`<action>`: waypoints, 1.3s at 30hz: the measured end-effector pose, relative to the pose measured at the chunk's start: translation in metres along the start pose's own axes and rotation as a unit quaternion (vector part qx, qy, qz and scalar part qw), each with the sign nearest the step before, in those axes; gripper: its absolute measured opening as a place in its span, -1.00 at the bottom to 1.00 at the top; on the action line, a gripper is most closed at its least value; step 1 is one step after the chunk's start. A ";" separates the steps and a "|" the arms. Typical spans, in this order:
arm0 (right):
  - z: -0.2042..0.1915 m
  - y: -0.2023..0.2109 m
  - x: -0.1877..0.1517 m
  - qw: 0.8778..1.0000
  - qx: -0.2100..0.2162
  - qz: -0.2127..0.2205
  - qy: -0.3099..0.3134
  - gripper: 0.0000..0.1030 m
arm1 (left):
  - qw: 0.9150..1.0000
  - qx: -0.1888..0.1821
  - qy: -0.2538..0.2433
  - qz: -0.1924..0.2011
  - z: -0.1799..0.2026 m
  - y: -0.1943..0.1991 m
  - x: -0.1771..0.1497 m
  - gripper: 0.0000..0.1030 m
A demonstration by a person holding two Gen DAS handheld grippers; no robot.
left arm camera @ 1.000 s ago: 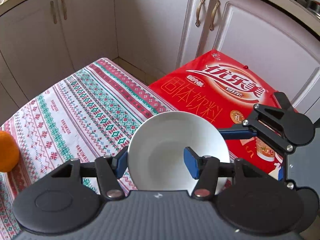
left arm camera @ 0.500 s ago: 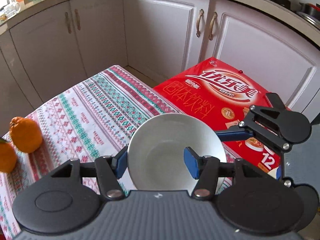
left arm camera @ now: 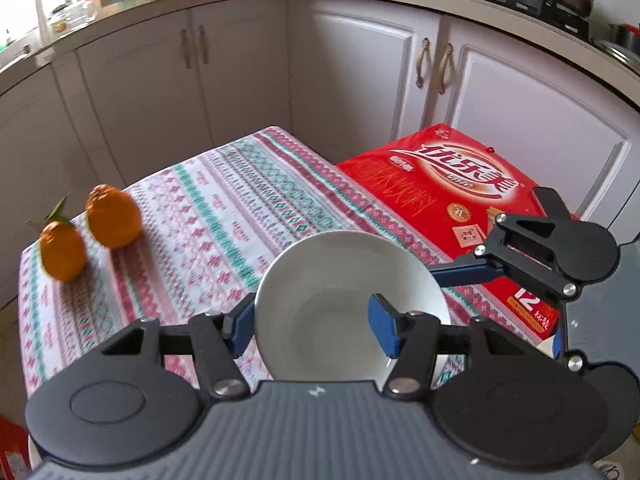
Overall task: Organize plates and bowls
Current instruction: 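Carry the held bowl with both grippers and lower it into the nested bowls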
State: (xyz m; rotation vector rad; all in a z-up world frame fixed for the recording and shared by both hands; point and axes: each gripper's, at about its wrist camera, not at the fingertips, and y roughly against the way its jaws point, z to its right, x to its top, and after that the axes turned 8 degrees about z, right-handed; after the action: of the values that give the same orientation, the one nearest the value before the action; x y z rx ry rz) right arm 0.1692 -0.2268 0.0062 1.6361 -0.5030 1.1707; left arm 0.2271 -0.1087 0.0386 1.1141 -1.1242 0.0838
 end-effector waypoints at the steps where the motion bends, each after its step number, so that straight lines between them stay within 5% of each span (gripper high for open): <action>1: -0.003 0.000 0.001 1.000 0.005 -0.002 -0.002 0.73 | 1.000 0.003 0.001 0.001 0.000 0.004 -0.003 0.12; 13: -0.042 -0.007 -0.008 0.998 0.051 -0.035 0.008 0.73 | 0.999 0.023 0.038 -0.016 -0.010 0.026 -0.050 0.13; 34: -0.051 -0.016 -0.021 0.994 0.073 -0.080 -0.006 0.74 | 0.997 -0.008 0.071 -0.028 -0.017 0.017 -0.083 0.23; 39: -0.051 -0.013 -0.021 0.995 0.071 -0.071 -0.004 1.00 | 0.997 -0.015 0.071 -0.014 -0.019 0.021 -0.084 0.43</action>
State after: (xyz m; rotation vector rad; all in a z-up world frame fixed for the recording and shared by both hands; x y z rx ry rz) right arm 0.1469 -0.1806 -0.0183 1.7686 -0.3087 1.1140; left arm 0.1871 -0.0460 -0.0103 1.0796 -0.9799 0.1222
